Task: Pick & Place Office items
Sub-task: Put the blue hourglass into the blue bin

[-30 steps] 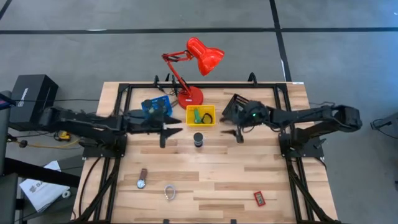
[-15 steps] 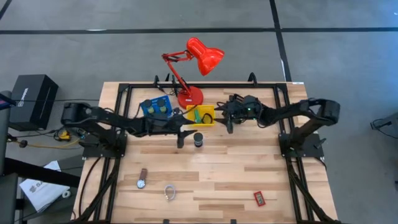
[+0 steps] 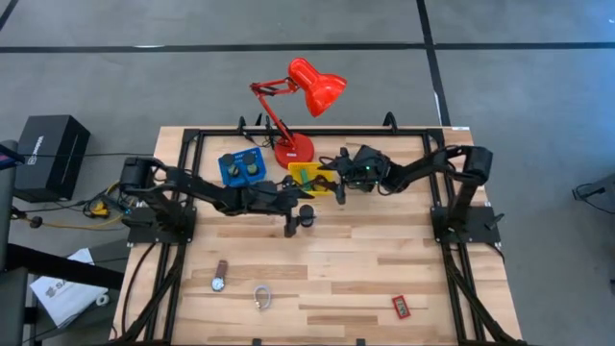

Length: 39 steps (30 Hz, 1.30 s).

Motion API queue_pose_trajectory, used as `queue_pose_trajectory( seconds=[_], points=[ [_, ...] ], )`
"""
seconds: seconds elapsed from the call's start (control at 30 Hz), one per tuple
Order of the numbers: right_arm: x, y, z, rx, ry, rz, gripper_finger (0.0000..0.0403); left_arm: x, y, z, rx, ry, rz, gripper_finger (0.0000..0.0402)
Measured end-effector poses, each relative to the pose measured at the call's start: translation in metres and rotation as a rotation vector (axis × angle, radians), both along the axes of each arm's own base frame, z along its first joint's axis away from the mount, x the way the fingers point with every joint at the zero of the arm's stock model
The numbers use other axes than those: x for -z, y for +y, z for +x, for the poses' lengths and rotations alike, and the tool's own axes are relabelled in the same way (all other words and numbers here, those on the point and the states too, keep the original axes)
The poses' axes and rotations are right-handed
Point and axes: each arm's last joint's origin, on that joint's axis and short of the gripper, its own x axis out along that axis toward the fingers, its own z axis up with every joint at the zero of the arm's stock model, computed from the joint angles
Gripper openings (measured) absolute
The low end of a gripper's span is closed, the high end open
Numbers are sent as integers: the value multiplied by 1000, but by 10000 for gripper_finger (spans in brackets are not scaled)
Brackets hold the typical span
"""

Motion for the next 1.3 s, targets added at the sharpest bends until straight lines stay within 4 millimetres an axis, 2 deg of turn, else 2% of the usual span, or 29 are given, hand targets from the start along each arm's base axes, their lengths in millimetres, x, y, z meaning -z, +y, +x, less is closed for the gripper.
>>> queue_pose_trajectory(
  seconds=[0.2,0.33,0.57,0.8,0.97,1.2,1.3],
  points=[
    [-4,3,6,-26,-19,-56,245,12,1,2,2,44,16,319],
    [-20,4,4,-27,-59,-77,244,14,1,3,2,50,16,326],
    [-32,6,0,-26,-52,-82,244,17,1,2,15,78,-36,317],
    [-30,7,0,-31,-45,-80,245,20,0,0,34,103,-55,306],
    [-30,7,0,-30,-44,-79,244,19,-1,0,58,102,-65,284],
    [-30,7,0,-30,-44,-79,245,20,-1,0,57,103,-65,220],
    [-30,7,0,-30,-44,-79,244,20,1,0,52,103,-65,207]
  ],
)
